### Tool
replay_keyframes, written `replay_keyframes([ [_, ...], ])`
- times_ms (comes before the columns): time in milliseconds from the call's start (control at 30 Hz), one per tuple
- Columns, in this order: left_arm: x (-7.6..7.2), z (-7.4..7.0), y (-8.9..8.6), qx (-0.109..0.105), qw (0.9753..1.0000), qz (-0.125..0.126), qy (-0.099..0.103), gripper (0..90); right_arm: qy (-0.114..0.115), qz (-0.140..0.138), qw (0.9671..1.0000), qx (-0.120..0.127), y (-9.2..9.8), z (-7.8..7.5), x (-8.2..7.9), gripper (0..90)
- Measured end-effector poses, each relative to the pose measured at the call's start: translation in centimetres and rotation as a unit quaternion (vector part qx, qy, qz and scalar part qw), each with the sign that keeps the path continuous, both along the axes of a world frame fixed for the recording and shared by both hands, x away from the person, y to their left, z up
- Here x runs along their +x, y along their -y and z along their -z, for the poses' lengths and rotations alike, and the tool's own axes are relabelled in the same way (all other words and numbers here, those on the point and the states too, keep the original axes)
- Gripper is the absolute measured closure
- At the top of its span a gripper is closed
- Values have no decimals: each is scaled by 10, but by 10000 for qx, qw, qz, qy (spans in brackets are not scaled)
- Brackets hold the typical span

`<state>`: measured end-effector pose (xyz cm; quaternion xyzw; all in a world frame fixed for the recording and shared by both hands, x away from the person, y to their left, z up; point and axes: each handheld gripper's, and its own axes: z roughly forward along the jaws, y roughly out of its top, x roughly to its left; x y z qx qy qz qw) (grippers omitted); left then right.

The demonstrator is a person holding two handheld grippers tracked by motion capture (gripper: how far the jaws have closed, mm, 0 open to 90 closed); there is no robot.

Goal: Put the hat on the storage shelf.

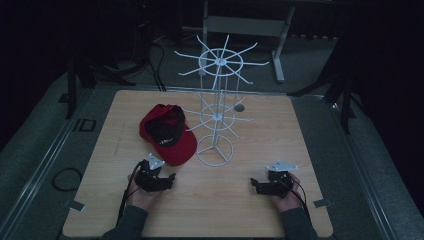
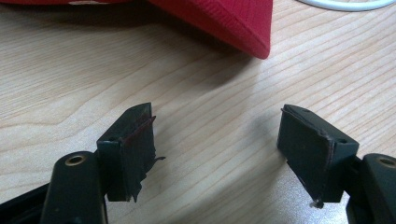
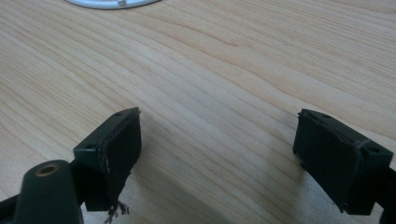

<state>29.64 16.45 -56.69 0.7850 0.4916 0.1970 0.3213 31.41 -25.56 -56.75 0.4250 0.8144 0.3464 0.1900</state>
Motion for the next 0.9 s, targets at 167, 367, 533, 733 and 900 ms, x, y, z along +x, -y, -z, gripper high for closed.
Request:
replay_keyframes([
  [167, 0, -1, -1, 19, 10000, -1, -13, 304, -1, 0, 10000, 0, 0, 0, 0, 151],
  [367, 0, -2, -4, 28, 10000, 57, -36, 371, -3, 3, 10000, 2, 0, 0, 0, 151],
  [533, -1, -5, -7, -35, 9999, 24, -126, 460, -2, 2, 10000, 2, 0, 0, 0, 151],
  [733, -1, -7, -10, -145, 9995, 33, -265, 502, 2, 0, 10000, -1, 0, 0, 0, 151],
  [900, -1, -10, -12, -183, 9996, -7, -217, 505, 1, -1, 10000, 0, 0, 0, 0, 151],
])
